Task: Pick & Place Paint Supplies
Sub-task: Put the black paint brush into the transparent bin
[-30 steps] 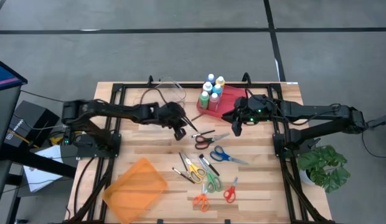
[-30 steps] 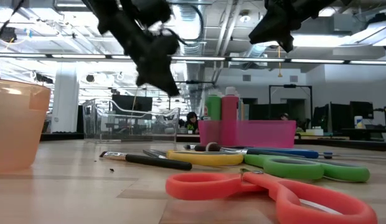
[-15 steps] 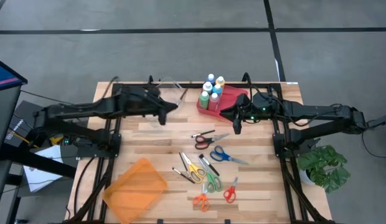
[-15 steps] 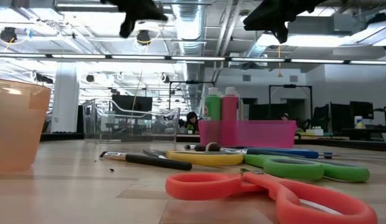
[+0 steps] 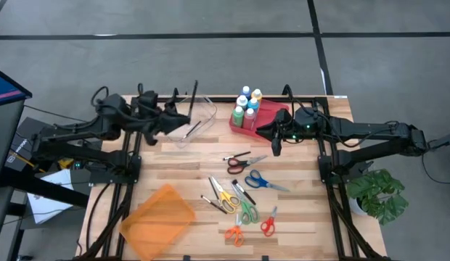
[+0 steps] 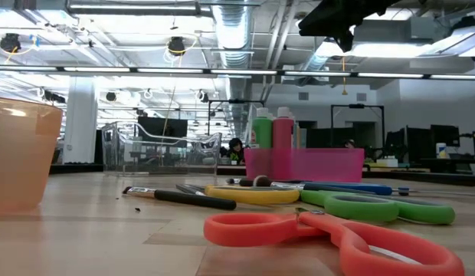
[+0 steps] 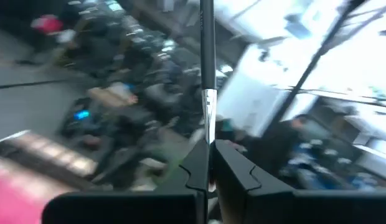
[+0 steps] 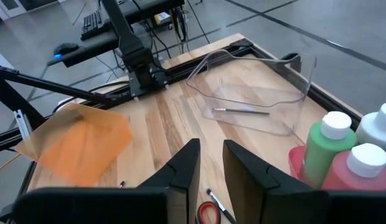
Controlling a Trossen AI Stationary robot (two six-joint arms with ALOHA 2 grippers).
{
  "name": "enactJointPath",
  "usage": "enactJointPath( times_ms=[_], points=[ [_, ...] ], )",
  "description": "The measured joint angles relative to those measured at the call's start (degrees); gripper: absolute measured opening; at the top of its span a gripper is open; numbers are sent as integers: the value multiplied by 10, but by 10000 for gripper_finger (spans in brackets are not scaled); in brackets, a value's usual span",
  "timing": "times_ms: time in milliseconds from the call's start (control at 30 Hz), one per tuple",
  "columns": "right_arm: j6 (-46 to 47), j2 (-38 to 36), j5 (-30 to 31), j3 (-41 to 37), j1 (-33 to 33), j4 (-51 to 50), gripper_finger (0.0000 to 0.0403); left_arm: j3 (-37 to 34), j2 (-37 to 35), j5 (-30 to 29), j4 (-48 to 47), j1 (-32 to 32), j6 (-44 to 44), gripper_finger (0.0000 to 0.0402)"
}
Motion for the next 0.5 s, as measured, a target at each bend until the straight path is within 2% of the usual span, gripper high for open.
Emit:
enactJointPath(
  times_ms=[267, 367, 500],
  points=[
    [0, 0, 0, 0, 1, -1, 68, 0, 6, 121, 126, -31, -12, 6],
    [0, 0, 0, 0, 1, -2, 68, 0, 5, 125, 149, -45, -11, 6],
    [0, 0, 0, 0, 1, -2, 68, 0, 6, 94, 136, -46, -6, 6]
  ],
)
